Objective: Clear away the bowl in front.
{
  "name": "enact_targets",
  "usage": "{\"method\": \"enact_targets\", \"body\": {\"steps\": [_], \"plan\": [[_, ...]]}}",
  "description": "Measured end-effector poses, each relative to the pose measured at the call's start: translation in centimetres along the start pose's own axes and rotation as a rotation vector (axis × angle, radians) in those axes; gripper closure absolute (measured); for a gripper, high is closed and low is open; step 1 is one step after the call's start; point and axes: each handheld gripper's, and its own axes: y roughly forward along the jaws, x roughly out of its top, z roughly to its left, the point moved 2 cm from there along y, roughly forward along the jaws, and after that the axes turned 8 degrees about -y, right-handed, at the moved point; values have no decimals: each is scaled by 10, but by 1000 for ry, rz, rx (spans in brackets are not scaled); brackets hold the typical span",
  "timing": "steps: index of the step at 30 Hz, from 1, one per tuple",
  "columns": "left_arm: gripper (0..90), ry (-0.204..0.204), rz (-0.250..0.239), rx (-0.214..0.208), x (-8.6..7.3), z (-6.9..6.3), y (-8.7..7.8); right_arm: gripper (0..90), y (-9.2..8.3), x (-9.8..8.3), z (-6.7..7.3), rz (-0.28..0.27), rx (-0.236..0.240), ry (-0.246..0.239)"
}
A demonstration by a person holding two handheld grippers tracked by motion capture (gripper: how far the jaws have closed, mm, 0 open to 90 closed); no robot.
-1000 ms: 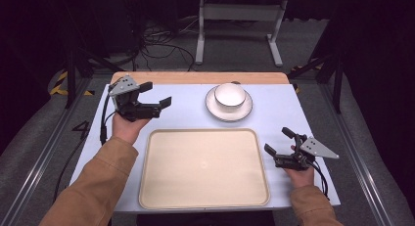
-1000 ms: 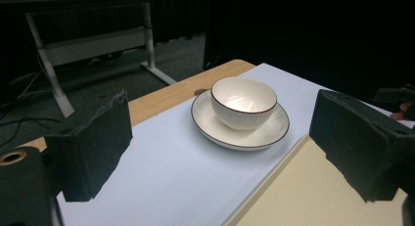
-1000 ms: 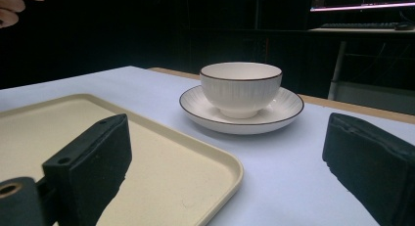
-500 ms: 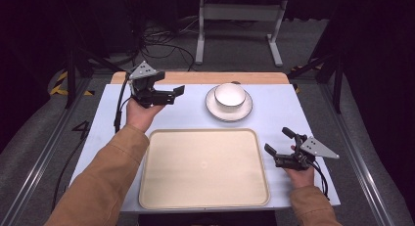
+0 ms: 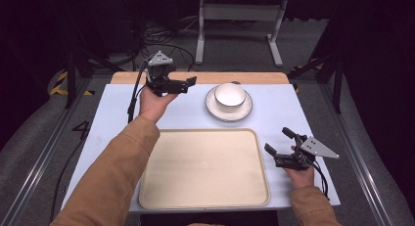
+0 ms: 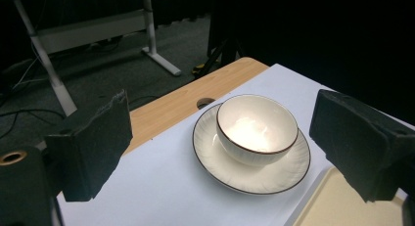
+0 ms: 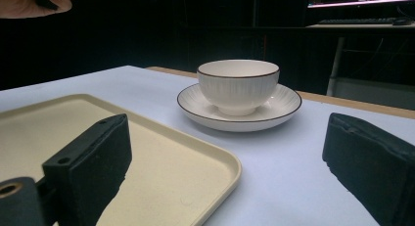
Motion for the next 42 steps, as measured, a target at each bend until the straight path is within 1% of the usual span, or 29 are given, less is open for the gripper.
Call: {"method": "enact_targets", "body": {"steps": [1,3,7,12,15,18,19,22,24,25,26,28,29,30,35,38,39,42], "plan": [[95,2,-7,3,1,0,1,46,0,0,0,1,0,1],[96,-6,-7,-3,2,0,4,46,0,0,0,2,-1,0],[99,-19,-10,1,4,-1,10,46,0,0,0,1,-1,0],[103,-19,1,13,6,-3,19,46,0,0,0,3,-6,0],[106,-12,6,20,8,-4,26,45,0,0,0,4,-7,-1],[113,-19,12,19,9,-6,31,44,0,0,0,6,-7,4],[113,-21,17,29,8,-6,33,44,0,0,0,6,-7,5],[126,-37,39,56,8,-5,41,44,0,0,0,6,-6,5],[131,-60,47,58,7,-6,45,43,0,0,0,6,-6,6],[134,-60,47,58,7,-6,45,44,0,0,0,6,-5,7],[136,-64,59,62,7,-7,50,44,0,0,0,5,-5,7],[148,-59,80,68,5,-8,55,44,0,0,0,4,-3,7],[156,-58,84,79,5,-9,58,44,0,0,0,4,-2,7],[165,-65,94,83,3,-9,61,43,0,0,0,3,-1,6],[189,-86,150,77,-3,-8,75,44,0,0,1,-2,6,8],[198,-107,181,80,-7,-9,84,44,0,0,1,-4,9,9],[199,-107,192,75,-8,-9,87,43,0,0,1,-4,9,8],[208,-118,210,73,-10,-11,93,44,0,0,1,-4,11,9]]}}
